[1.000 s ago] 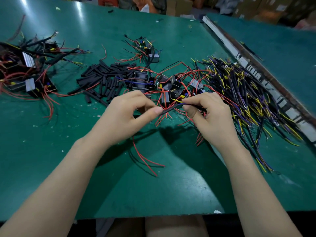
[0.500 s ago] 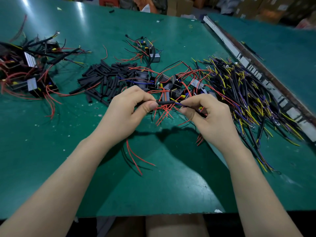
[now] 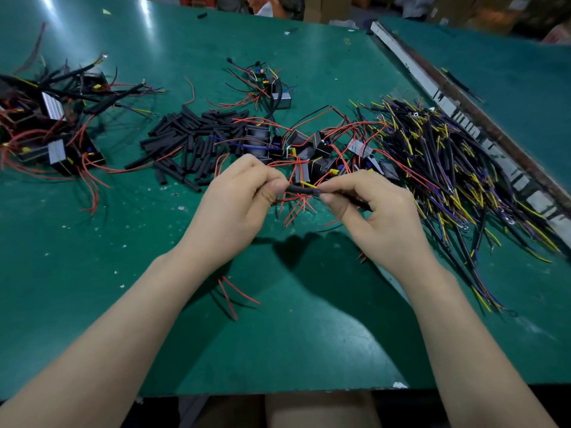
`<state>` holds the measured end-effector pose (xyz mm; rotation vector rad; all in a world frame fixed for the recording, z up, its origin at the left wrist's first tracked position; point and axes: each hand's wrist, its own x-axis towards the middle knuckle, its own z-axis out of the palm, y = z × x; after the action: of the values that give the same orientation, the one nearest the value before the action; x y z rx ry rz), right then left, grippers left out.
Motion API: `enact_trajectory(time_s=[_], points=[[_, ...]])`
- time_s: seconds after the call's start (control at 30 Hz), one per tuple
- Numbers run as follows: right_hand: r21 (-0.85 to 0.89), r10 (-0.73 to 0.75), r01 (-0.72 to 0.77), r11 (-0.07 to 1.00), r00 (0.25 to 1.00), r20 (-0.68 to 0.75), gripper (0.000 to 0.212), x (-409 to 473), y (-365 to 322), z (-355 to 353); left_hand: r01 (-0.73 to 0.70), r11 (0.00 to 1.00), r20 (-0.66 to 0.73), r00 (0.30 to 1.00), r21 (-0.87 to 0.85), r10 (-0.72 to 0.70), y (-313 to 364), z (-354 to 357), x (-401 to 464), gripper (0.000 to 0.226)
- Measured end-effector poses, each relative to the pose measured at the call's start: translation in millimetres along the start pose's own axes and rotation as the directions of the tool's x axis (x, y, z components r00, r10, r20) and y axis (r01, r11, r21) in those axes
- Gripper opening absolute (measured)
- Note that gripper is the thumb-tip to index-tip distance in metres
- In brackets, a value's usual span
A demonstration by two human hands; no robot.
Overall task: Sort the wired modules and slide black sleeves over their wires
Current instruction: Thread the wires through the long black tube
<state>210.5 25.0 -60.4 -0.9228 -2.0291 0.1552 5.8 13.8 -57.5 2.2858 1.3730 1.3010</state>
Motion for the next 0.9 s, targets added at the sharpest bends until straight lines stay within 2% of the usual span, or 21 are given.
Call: enact_trajectory(time_s=[0.13, 0.23, 0.4, 0.47, 0.57, 0.7, 0.8, 0.9], points=[[0.053, 0.087, -0.086, 0.995, 0.996, -0.017, 0.009, -1, 2, 2, 0.144, 0.98, -0.019, 0.989, -0.137, -0.148, 5, 4, 1, 0.027], [0.069, 0.129, -0.129, 0.989, 0.992, 0.009, 0.012, -3, 2, 2, 0.205, 0.965, -0.044, 0.976, -0.164, -0.215, 6, 6, -1, 0.029], [0.012, 0.11, -0.111, 0.994, 0.993, 0.036, 0.011, -3, 0, 3, 0.062, 0.998, 0.03, 0.998, -0.018, -0.061, 5, 5, -2, 0.025], [-0.019, 0.076, -0.075, 0.997, 0.996, 0.044, 0.008, -2, -2, 4, 0.05, 0.998, 0.036, 0.998, -0.046, -0.049, 6, 4, -3, 0.023], [-0.17, -0.035, 0.028, 0.985, 0.999, -0.038, 0.008, -1, -6, 7, 0.135, 0.982, 0.026, 0.991, -0.133, -0.133, 10, 5, -2, 0.022], [-0.287, -0.089, 0.022, 0.958, 0.971, -0.222, 0.008, 0, -12, 8, 0.285, 0.931, 0.04, 0.958, -0.227, -0.284, 12, 5, 0, 0.013], [-0.139, -0.074, 0.038, 0.99, 0.962, -0.264, 0.016, -2, -16, 10, 0.372, 0.873, 0.033, 0.924, -0.315, -0.382, 14, 3, 1, 0.02], [0.003, 0.136, -0.138, 0.99, 0.977, -0.163, 0.016, -3, -26, 16, 0.406, 0.77, 0.028, 0.892, -0.492, -0.452, 16, -1, 3, 0.024]])
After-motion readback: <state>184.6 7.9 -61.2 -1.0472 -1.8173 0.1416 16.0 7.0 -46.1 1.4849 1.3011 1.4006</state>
